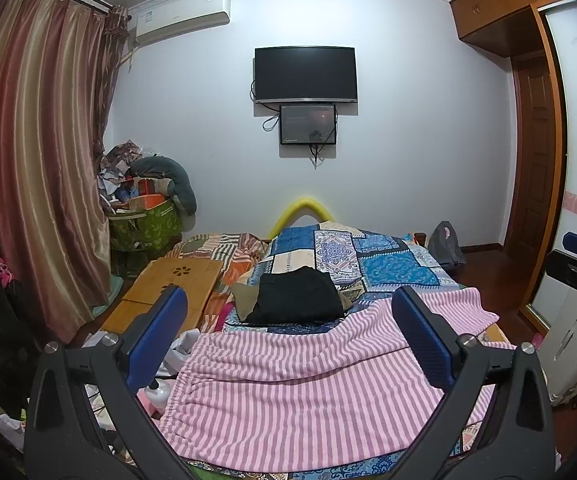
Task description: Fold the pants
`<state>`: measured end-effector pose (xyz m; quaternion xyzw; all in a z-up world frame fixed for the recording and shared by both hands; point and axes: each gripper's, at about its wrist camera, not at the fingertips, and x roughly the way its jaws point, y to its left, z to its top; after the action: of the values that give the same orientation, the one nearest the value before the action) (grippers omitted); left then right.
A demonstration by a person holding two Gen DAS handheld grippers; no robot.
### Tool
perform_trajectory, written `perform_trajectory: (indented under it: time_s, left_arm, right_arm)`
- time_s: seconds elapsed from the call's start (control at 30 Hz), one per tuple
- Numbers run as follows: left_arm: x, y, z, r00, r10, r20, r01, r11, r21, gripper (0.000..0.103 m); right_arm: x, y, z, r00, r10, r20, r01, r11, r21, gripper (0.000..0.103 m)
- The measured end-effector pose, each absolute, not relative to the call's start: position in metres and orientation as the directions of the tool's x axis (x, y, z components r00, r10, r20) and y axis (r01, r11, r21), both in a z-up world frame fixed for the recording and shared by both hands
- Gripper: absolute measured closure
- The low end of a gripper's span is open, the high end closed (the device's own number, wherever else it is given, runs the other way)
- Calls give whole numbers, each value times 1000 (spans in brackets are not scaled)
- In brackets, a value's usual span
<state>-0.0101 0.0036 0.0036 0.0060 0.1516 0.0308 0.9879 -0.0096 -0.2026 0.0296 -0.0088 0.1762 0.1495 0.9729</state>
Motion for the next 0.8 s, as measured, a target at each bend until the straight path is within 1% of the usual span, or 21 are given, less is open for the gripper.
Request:
perform_trajectory:
  time_s: [0.8]
  left_arm:
    - [-10, 3, 7, 955, 49, -292, -44, 999, 24, 0]
  right_arm:
    - [-6, -194, 31, 892, 316, -324, -316, 947, 54, 0]
